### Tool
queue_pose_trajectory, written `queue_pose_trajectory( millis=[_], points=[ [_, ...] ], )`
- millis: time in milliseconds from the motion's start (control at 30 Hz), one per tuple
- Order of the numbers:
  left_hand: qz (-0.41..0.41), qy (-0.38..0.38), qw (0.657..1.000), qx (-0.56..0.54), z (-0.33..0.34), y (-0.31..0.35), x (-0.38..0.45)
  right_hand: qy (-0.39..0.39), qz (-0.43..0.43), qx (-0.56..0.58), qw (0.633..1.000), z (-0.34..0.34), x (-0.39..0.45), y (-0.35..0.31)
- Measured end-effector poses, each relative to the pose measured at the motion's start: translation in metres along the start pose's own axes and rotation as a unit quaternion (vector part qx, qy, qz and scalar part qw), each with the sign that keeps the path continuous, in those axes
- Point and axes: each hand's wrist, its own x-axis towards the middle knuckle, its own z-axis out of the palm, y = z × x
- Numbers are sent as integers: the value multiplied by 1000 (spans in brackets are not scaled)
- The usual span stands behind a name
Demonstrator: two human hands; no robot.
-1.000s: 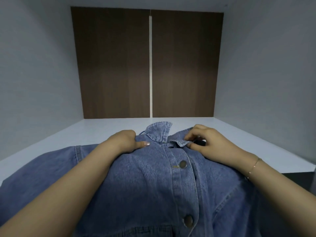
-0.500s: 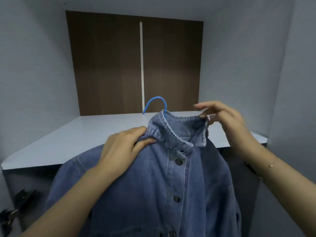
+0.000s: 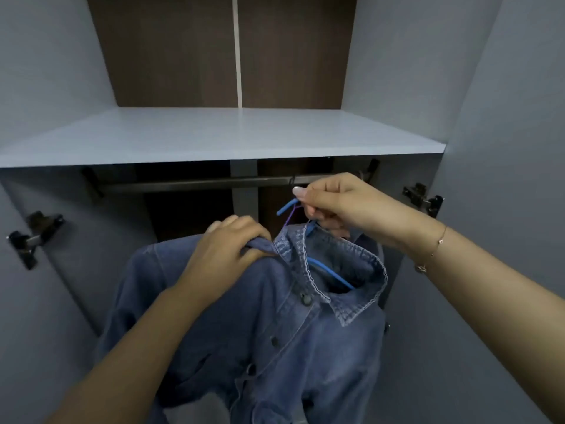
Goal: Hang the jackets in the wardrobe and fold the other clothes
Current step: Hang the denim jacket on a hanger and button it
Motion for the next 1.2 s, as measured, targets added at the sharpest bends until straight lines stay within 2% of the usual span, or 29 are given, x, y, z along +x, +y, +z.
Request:
queue_pose_trajectory(
  millis=[67,133,167,233,300,367,433,533,633,767,800,833,867,933,967,1000,1033,1100,1133,1167,1200],
  points=[
    [-64,66,996,20,8,12,-24,20,15,16,1000,6,-2,18],
    [-131,159,975,-84,17,39,-55,19,48,34,998,13,-5,37],
    [-178,166,954,-175,23,57,-68,11,68,41,997,18,-6,46],
    [-296,91,898,-313,46,88,-81,-12,100,45,994,30,-11,63],
    [-366,-10,882,-296,79,103,-89,-32,117,48,991,41,-17,77],
    [-389,-33,887,-246,106,108,-96,-51,123,41,990,47,-25,87],
    [-388,14,893,-226,123,110,-104,-67,129,38,989,47,-34,96],
    [-368,47,882,-291,136,112,-117,-79,139,29,987,41,-47,106],
    [-393,19,851,-348,139,112,-114,-77,112,-21,990,35,-62,117],
    [-435,-29,856,-277,141,110,-101,-91,56,-39,994,31,-85,135],
    [-467,-29,838,-281,139,107,-95,-91,45,-59,993,29,-91,139],
    [-511,-17,802,-310,137,103,-89,-89,38,-74,993,28,-97,144],
    [-566,2,749,-344,135,96,-83,-82,36,-76,993,27,-103,148],
    [-666,50,620,-413,132,83,-72,-53,35,-51,997,22,-113,156],
    [-685,59,577,-440,132,79,-72,-35,33,-39,998,19,-116,158],
    [-679,46,571,-460,134,78,-73,-20,32,-31,999,17,-117,159],
    [-649,7,602,-465,135,80,-76,-10,31,-23,999,14,-118,159],
    [-539,-114,757,-352,136,84,-89,7,35,-1,999,11,-116,159],
    [-463,-167,834,-249,137,83,-98,12,37,9,999,12,-115,158],
    [-387,-208,890,-121,139,81,-110,14,38,18,999,13,-114,158],
    [-324,-210,922,-3,141,80,-121,15,37,25,999,14,-114,157]
  ],
)
